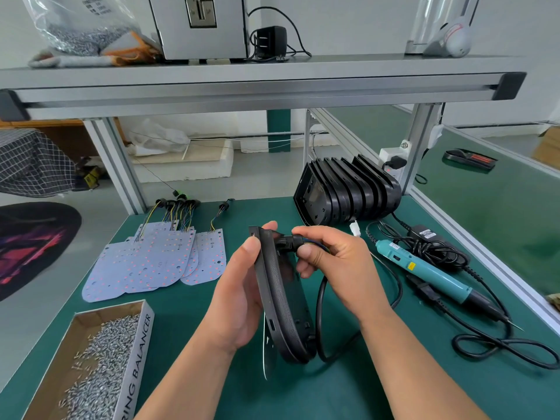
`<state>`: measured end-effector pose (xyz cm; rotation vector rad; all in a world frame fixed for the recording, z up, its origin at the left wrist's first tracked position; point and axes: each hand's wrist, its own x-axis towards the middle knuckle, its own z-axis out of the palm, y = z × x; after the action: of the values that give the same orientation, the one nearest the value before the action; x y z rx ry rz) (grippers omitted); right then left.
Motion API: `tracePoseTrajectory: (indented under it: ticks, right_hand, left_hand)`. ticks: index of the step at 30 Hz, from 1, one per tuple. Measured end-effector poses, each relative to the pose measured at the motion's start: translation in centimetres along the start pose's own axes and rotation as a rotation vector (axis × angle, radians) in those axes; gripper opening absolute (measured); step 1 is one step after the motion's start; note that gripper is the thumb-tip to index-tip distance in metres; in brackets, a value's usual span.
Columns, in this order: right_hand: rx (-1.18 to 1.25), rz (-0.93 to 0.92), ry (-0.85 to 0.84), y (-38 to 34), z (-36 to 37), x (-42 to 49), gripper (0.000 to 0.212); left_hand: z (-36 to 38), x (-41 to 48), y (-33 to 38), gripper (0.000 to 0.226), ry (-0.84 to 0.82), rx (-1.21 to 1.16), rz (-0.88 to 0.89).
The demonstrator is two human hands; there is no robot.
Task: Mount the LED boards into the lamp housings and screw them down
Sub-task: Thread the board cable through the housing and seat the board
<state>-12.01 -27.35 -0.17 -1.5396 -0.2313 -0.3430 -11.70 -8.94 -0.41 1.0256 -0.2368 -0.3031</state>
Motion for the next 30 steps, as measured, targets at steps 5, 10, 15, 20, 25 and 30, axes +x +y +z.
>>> tracePoseTrajectory:
  ticks: [5, 10, 15, 20, 25, 30]
  right_hand:
    - [0.040, 0.023, 0.016, 0.00, 0.16, -0.06, 0.027]
    - [0.053, 0.039, 0.035, -0.04, 0.35, -0.08, 0.022]
    - [0.034, 0.070, -0.029, -0.26, -0.14, -0.09, 0.025]
    - [-0.178, 0.028, -0.009, -0.31, 0.21, -0.19, 0.040]
    - [-0.121, 0.023, 0.042, -0.29, 0.18, -0.18, 0.029]
    - [0.004, 0.070, 0.041, -0.58, 0.06, 0.01, 0.020]
  left_hand:
    - [0.41, 0.00, 0.15, 0.076, -0.041, -0.025, 0.007]
    - [0.34, 0.15, -0.09, 0.086, -0.022, -0.030, 0.014]
    - [-0.07, 0.35, -0.36, 0.067, 0.006, -0.015, 0.005]
    - [-0.27, 0.23, -0.13, 0.064, -0.016, 0.000, -0.011]
    - [0.05, 0.17, -0.26, 0.064, -0.006, 0.012, -0.008]
    - [0.16, 0.21, -0.29, 0.069, -0.023, 0.067, 0.024]
